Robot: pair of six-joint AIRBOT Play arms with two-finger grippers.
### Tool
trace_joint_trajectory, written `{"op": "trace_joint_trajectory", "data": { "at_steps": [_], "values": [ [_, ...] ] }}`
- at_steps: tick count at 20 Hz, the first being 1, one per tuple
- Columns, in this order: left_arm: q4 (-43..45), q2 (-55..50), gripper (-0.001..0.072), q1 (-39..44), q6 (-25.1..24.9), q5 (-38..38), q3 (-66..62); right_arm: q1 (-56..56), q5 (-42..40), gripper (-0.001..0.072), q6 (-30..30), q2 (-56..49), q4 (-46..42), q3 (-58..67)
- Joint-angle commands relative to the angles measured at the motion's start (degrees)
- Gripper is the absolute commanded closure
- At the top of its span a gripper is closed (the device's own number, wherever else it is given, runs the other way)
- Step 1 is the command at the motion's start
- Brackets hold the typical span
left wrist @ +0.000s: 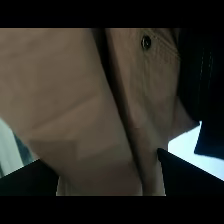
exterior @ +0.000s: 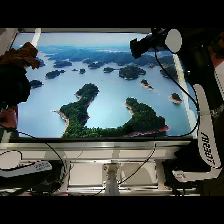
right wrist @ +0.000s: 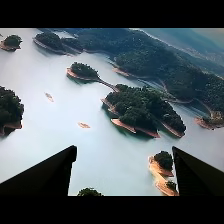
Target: Fold the clothes and pants, and hang the long-sleeved shirts on hangers.
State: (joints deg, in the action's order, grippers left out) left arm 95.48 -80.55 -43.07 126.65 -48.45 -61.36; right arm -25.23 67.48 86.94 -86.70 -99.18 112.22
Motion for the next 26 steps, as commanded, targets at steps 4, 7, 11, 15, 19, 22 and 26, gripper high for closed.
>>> {"op": "trace_joint_trajectory", "data": {
  "at_steps": [4, 7, 11, 15, 19, 22, 26],
  "values": [
    [-0.4, -1.6, 0.0690, 0.2, 0.4, 2.1, -0.1, 0.0, 0.1, 0.0033, 0.0, -1.0, -0.1, 0.0],
    [-0.6, 4.3, 0.0691, 1.3, -9.9, 1.1, -0.1, 0.0, -0.6, 0.0047, 0.0, -1.2, -0.5, 0.0],
    [-0.6, 18.8, 0.0691, 6.6, -18.3, 1.4, -0.1, 0.0, -5.1, 0.0332, 0.0, -0.9, -0.5, 0.2],
    [-0.8, 35.7, 0.0691, 17.0, -18.3, 2.1, -0.1, 0.0, -5.1, 0.0371, 0.1, 2.5, -6.1, 0.2],
    [-6.2, 45.8, 0.0691, 31.4, -18.3, 2.2, -0.1, 1.5, -3.6, 0.0371, 0.1, 9.1, -13.3, 0.2],
    [-10.3, 46.4, 0.0692, 44.4, -18.3, 2.1, -0.1, 6.4, 2.6, 0.0371, 0.1, 13.1, -13.4, 0.2],
    [-10.3, 39.8, 0.0692, 61.8, -20.5, -1.9, 0.0, 15.1, 14.7, 0.0372, 0.2, 14.6, -12.6, 0.1]
  ]
}}
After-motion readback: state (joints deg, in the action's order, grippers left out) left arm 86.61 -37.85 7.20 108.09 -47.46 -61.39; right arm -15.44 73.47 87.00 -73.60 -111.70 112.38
